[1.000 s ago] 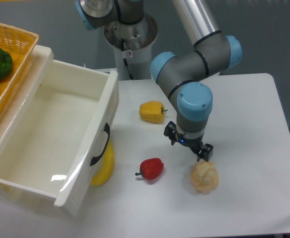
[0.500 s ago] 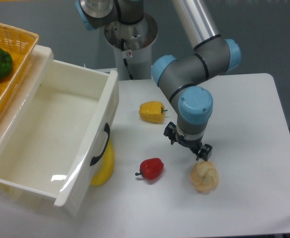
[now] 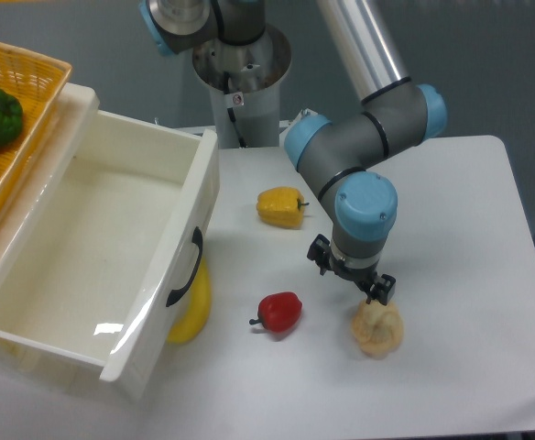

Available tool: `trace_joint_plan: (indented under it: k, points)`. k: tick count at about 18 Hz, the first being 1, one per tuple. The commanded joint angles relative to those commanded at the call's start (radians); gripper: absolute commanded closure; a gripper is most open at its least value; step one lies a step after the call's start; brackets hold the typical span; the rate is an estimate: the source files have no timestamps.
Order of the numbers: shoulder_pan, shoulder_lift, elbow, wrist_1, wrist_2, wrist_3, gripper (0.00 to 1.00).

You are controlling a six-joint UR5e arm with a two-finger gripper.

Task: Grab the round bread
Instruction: 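Lower the gripper onto the bread roll, fingers straddling it, then close the gripper fingers around the bread roll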

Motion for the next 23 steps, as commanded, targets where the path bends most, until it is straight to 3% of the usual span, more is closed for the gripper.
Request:
trace_joint_plan:
  k: [9, 23]
  points:
    - [-0.003, -0.048, 0.012, 0.067, 0.088, -0.005, 0.00]
    - [-0.014, -0.068, 0.012, 0.104, 0.118, -0.074, 0.19]
